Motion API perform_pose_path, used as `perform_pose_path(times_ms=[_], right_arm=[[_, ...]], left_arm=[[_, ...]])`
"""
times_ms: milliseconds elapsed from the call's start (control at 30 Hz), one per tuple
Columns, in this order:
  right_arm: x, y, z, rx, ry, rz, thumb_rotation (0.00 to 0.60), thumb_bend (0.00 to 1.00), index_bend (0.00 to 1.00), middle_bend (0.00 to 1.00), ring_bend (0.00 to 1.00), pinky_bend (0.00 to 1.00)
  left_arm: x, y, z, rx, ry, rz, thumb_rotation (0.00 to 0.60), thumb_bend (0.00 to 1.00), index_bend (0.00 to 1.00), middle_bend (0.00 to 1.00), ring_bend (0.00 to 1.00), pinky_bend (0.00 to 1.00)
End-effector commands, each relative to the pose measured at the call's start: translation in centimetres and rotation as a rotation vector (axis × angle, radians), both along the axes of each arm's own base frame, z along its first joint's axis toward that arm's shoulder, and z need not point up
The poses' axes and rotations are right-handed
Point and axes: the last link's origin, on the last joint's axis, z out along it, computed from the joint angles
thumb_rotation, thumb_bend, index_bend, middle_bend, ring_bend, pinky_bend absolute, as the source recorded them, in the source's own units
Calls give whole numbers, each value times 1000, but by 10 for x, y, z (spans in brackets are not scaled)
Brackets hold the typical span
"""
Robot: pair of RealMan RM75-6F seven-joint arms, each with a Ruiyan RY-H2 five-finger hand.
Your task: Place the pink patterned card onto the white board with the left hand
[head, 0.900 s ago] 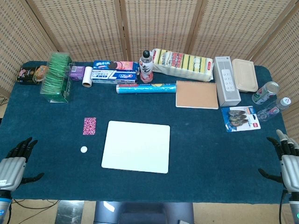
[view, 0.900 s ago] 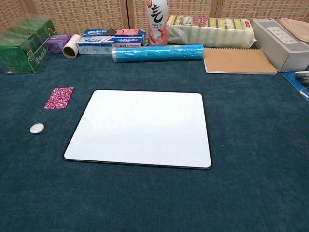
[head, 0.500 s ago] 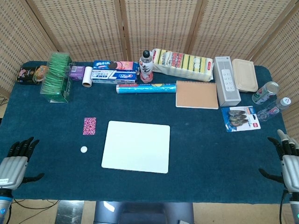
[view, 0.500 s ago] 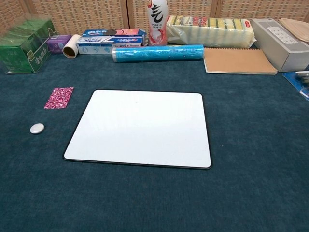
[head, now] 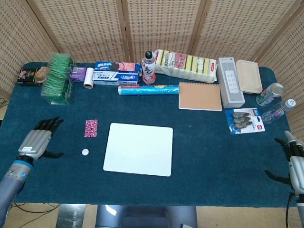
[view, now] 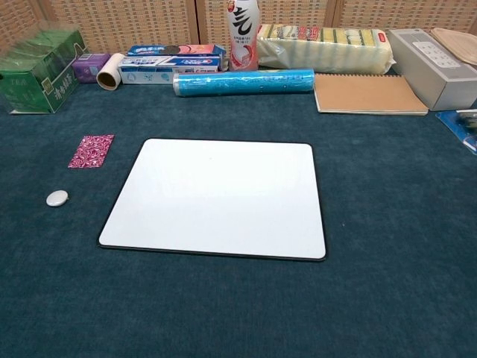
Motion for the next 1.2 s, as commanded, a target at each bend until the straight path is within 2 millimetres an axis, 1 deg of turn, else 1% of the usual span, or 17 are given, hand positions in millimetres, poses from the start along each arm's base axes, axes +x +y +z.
perform_pose_path(times_ms=[33, 100, 267, 333, 500, 733, 833, 1033, 1200], right_arm=[[-1, -1, 2, -4, -5, -4, 600, 68, 151, 0, 0, 0], [-2, -2, 3, -4, -11, -7, 600, 67, 151, 0, 0, 0], [-5, -4, 5, -2, -20, -16, 600, 68, 151, 0, 0, 0], [-7, -6, 5, 4, -27, -22, 600, 68, 151, 0, 0, 0], [-8, -8, 6, 7, -34, -26, 600, 67, 151, 0, 0, 0], [-9, -9, 7, 10, -40, -30, 600, 67, 152, 0, 0, 0], [-9, -9, 7, 10, -41, -31, 600, 67, 152, 0, 0, 0], [-10, -9, 7, 15, -41, -33, 600, 68, 153, 0, 0, 0], [-10, -10, 6, 17, -40, -36, 600, 67, 153, 0, 0, 0]], left_arm=[[25, 43, -21, -36, 25, -19, 600, 91, 0, 0, 0, 0], [30, 52, -30, -49, 38, -7, 600, 92, 0, 0, 0, 0], [40, 65, -50, -40, 89, 4, 600, 92, 0, 0, 0, 0], [47, 72, -63, -30, 84, 14, 600, 92, 0, 0, 0, 0], [51, 85, -82, -24, 80, 53, 600, 92, 0, 0, 0, 0], [49, 94, -95, -16, 92, 100, 600, 92, 3, 0, 0, 0], [47, 96, -99, -19, 95, 111, 600, 92, 22, 0, 0, 0], [44, 97, -105, -30, 99, 124, 600, 93, 29, 0, 0, 0], [43, 98, -108, -36, 105, 127, 600, 95, 131, 0, 0, 0]])
